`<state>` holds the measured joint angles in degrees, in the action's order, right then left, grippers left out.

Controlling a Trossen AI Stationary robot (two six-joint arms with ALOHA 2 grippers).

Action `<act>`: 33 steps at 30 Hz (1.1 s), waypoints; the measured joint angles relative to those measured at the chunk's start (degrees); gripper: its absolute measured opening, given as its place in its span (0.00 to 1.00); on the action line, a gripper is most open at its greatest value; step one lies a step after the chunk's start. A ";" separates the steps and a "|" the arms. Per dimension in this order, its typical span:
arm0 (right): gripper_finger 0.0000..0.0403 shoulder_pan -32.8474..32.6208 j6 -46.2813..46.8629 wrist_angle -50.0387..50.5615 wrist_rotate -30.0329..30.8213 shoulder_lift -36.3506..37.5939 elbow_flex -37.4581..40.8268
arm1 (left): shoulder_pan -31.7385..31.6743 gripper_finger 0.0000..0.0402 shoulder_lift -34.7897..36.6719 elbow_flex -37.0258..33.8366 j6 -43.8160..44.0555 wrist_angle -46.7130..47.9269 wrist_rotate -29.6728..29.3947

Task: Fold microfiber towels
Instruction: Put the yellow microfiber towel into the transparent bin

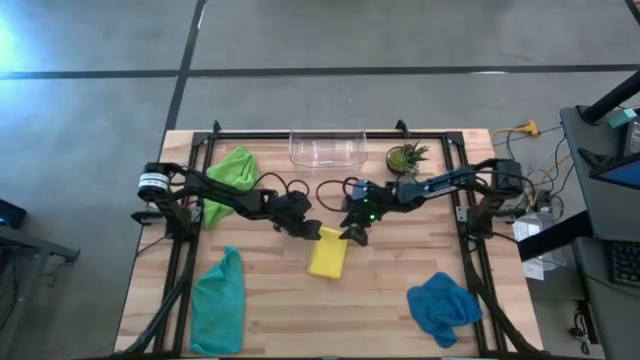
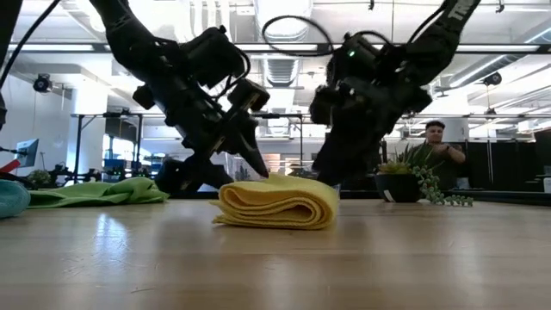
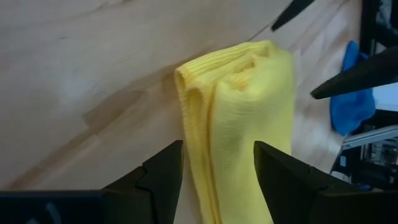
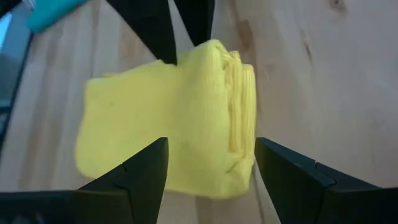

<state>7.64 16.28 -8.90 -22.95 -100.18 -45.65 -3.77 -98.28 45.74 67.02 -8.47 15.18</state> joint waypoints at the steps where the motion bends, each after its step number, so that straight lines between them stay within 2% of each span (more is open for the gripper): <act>1: 0.58 0.04 -0.62 0.15 0.01 -1.16 -0.78 | 0.00 0.45 -0.25 0.00 0.06 0.22 0.34; 8: 0.58 0.28 -1.19 3.57 -0.65 -7.20 -6.62 | 0.02 0.45 -1.94 0.20 0.15 0.72 1.27; 16: 0.58 0.28 0.28 3.82 -13.00 -14.85 -12.68 | 0.00 0.45 -2.73 0.35 0.15 1.31 1.72; 21: 0.55 0.31 1.18 5.20 -13.64 -15.48 -14.40 | 0.00 0.45 -2.77 0.44 0.13 1.44 1.68; 25: 0.46 0.26 0.24 6.33 -13.52 -15.37 -14.97 | 0.00 0.45 -2.77 0.26 -0.25 1.37 1.66; 33: 0.16 0.28 -0.11 6.30 -13.65 -15.24 -14.44 | 0.02 0.45 -2.77 0.26 -1.82 1.46 1.68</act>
<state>7.92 16.16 -2.60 -36.60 -115.42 -60.09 -3.75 -101.05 46.00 65.21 -7.01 16.86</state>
